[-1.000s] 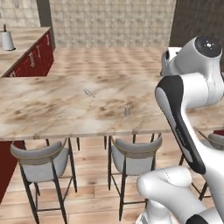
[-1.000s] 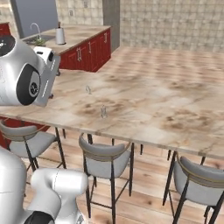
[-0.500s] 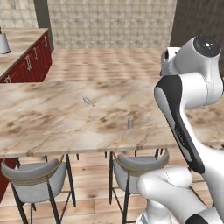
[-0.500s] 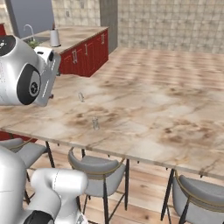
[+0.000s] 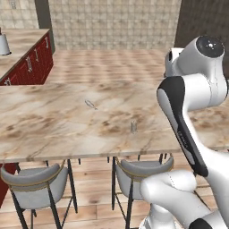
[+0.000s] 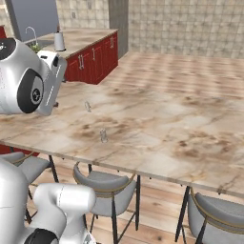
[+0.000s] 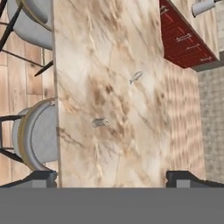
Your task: Pick the candle and jar from the dining table and place them in the open cabinet. Close the cabinet after placing the objects.
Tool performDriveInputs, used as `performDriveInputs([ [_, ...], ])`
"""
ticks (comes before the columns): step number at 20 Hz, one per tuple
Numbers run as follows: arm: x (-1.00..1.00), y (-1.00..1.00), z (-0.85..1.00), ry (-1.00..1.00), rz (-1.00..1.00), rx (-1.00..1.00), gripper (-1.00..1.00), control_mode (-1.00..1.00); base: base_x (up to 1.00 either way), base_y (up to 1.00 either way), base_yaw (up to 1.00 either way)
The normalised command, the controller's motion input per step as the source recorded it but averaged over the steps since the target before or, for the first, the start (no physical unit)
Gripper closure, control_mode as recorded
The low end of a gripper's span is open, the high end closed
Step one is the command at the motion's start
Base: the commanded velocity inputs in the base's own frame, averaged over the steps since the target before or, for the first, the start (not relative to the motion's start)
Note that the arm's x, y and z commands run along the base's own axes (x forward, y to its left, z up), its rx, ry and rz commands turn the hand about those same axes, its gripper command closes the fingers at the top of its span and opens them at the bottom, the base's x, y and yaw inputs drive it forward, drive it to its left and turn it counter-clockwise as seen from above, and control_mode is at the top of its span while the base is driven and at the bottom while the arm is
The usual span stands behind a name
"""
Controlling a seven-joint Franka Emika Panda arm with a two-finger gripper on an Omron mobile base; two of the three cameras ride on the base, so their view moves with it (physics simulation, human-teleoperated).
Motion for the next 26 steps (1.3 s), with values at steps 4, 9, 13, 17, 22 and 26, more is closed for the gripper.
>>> performDriveInputs([
  [4,-0.09,0.01,0.0,0.0,-0.32,0.0,-1.0,-1.0,0.0,0.0,0.0],
  [9,-0.1,0.01,0.0,0.0,-0.43,0.01,-1.0,-1.0,0.0,0.0,0.0],
  [13,-0.11,0.0,-0.05,0.0,-0.45,0.06,-1.0,-1.0,0.0,0.0,0.0],
  [17,-0.32,-0.06,-0.21,0.0,-0.5,0.1,-1.0,-1.0,0.0,0.0,0.0],
  [22,-0.29,-0.12,-0.25,-0.05,-0.46,0.22,-1.0,-1.0,0.0,0.0,0.0],
  [26,-0.36,0.0,-0.21,-0.26,-0.25,0.29,-1.0,-1.0,0.0,0.0,0.0],
])
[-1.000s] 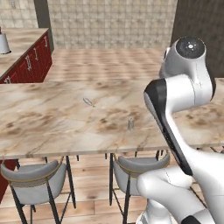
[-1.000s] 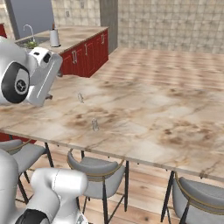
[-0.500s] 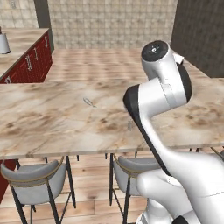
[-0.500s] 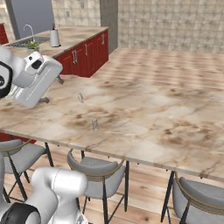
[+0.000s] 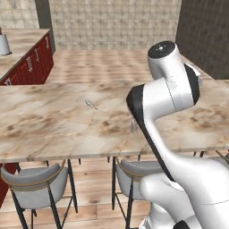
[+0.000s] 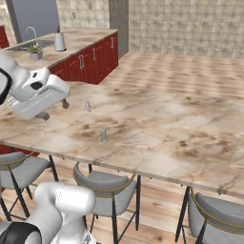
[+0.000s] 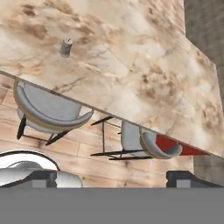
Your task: Pick the candle and jar from the dining table and place them in the open cabinet. Close the cabinet after placing the objects.
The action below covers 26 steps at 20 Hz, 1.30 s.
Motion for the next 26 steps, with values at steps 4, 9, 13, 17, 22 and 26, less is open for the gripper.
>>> performDriveInputs([
  [4,-0.45,0.0,-0.21,-0.47,-0.02,0.3,-1.0,-1.0,0.0,0.0,0.0],
  [9,-0.35,0.0,-0.07,-0.49,0.0,0.19,-1.0,-1.0,0.0,0.0,0.0],
  [13,-0.22,-0.01,0.0,-0.24,0.01,0.04,-1.0,-1.0,0.0,0.0,0.0],
  [17,0.11,0.0,0.0,-0.05,0.0,0.05,-1.0,-1.0,0.0,0.0,0.0],
  [22,0.48,0.0,0.0,0.03,0.0,0.03,-1.0,-1.0,0.0,0.0,0.0],
  [26,0.41,0.0,0.0,0.06,0.0,0.02,-1.0,-1.0,0.0,0.0,0.0],
])
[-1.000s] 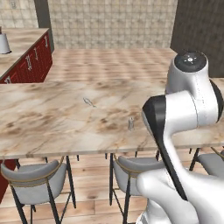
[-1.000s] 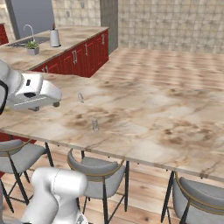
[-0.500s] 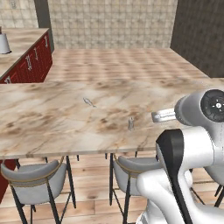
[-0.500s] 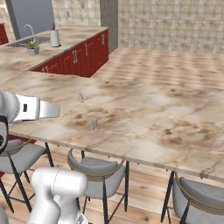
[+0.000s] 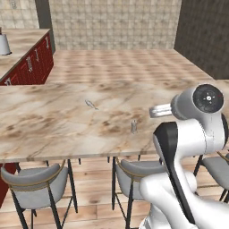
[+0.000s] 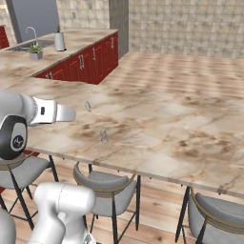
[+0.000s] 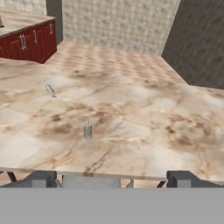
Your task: Pick the candle and jar from the dining table and place them in the open cabinet. Close the cabinet after placing the objects.
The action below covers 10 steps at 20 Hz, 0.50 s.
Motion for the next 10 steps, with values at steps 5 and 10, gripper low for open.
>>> performDriveInputs([
  [5,0.16,0.0,-0.1,0.0,0.0,0.05,-1.0,-1.0,0.0,0.0,0.0],
  [10,0.0,0.0,-0.21,0.01,0.0,0.08,-1.0,-1.0,0.0,0.0,0.0],
])
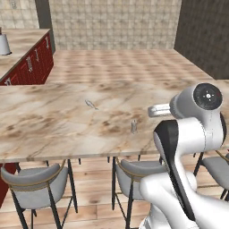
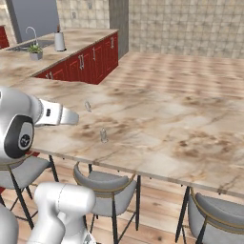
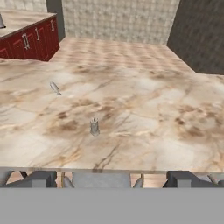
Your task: Pick the candle and jar from the dining table and place them in the open cabinet. Close the cabinet after placing the objects.
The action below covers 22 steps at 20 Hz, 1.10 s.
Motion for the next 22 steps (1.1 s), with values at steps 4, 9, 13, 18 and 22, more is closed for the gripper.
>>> performDriveInputs([
  [4,0.0,0.0,-0.13,0.07,0.0,0.06,-1.0,-1.0,0.0,0.0,0.0],
  [9,0.0,0.0,-0.08,0.1,0.0,0.03,-1.0,-1.0,0.0,0.0,0.0],
  [13,0.06,0.0,-0.13,0.06,0.0,0.0,-1.0,-1.0,0.0,0.0,0.0],
  [18,0.08,0.0,-0.14,0.0,0.0,0.0,-1.0,-1.0,0.0,0.0,0.0],
  [22,0.05,0.0,-0.13,0.0,0.0,0.02,-1.0,-1.0,0.0,0.0,0.0],
])
